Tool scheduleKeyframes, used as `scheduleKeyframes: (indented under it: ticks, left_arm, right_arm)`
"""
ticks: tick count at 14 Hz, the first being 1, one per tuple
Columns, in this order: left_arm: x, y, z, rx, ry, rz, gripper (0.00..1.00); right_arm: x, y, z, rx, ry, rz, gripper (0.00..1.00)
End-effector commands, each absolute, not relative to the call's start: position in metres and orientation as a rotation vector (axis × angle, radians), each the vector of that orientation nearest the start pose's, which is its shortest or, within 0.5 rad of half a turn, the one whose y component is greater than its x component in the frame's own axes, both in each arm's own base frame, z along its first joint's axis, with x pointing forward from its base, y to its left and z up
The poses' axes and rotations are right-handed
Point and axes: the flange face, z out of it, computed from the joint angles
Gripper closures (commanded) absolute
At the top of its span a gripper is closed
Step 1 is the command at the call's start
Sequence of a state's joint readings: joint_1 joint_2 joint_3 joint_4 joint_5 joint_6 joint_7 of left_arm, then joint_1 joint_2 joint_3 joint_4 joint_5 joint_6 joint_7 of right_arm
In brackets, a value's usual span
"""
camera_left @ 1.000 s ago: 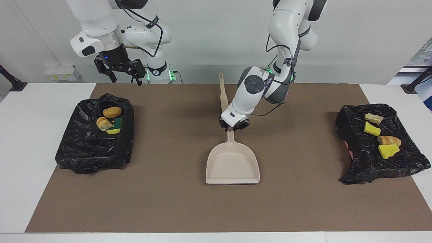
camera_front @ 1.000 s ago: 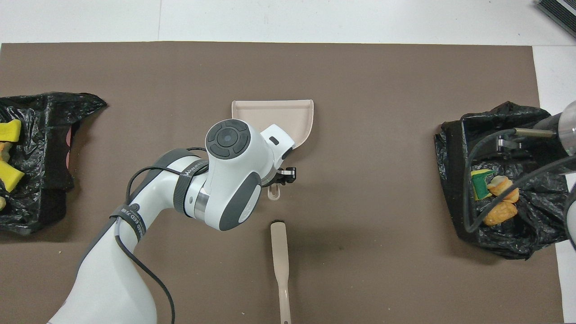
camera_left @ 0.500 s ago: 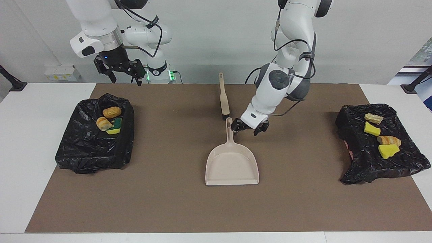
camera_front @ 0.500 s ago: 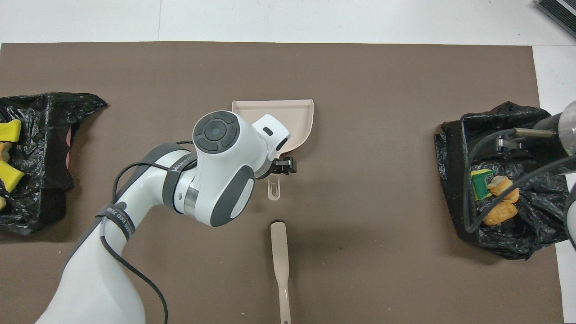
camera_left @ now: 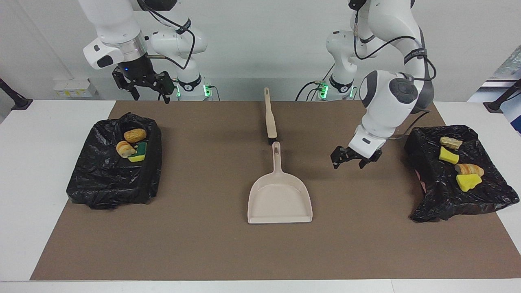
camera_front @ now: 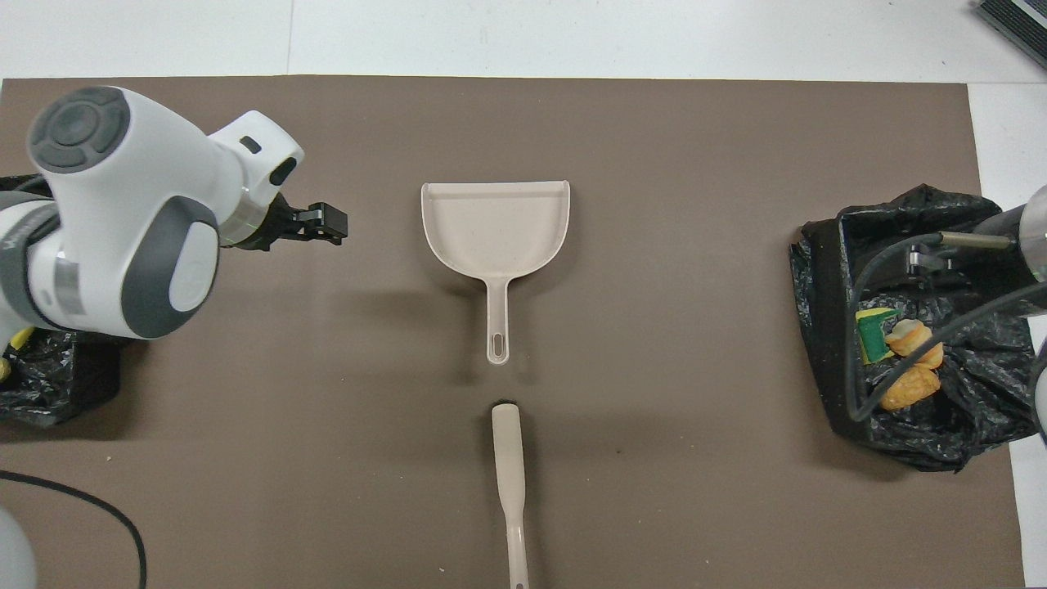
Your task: Sweep and dump trash in bin
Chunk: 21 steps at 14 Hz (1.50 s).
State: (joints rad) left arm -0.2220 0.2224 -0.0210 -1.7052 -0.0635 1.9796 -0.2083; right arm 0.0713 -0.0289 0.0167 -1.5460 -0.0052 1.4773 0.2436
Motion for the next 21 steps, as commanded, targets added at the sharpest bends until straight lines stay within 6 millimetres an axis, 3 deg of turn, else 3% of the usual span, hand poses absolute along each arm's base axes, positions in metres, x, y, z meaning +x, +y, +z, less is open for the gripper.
scheduleKeyframes:
  ticks: [1,7,9,12,15,17,21]
  left_arm:
    - [0.607,-0.1,0.505,-3.183,0.062,-0.06,0.0]
    - [0.582,-0.01,0.574,-3.153,-0.126,-0.038,0.0]
    - [0.573,0.008,0.598,-3.145,-0.078,-0.007,0.0]
    - [0.548,0.01,0.633,-3.15,-0.029,-0.039,0.0]
    - [0.538,0.014,0.635,-3.152,-0.031,0.055,0.0]
    - [0.526,0.009,0.647,-3.153,-0.018,0.065,0.0]
    - [0.515,0.003,0.645,-3.155,0.006,0.073,0.0]
  right_arm:
    - [0.533,0.042,0.643,-3.121,0.221,0.044,0.0]
    - [0.533,0.042,0.642,-3.122,0.221,0.051,0.0]
    - [0.533,0.042,0.642,-3.122,0.221,0.051,0.0]
    - [0.533,0.041,0.643,-3.121,0.224,0.049,0.0]
    - [0.533,0.041,0.642,-3.121,0.226,0.054,0.0]
    - [0.533,0.041,0.642,-3.121,0.226,0.054,0.0]
    - [0.533,0.041,0.642,-3.121,0.229,0.054,0.0]
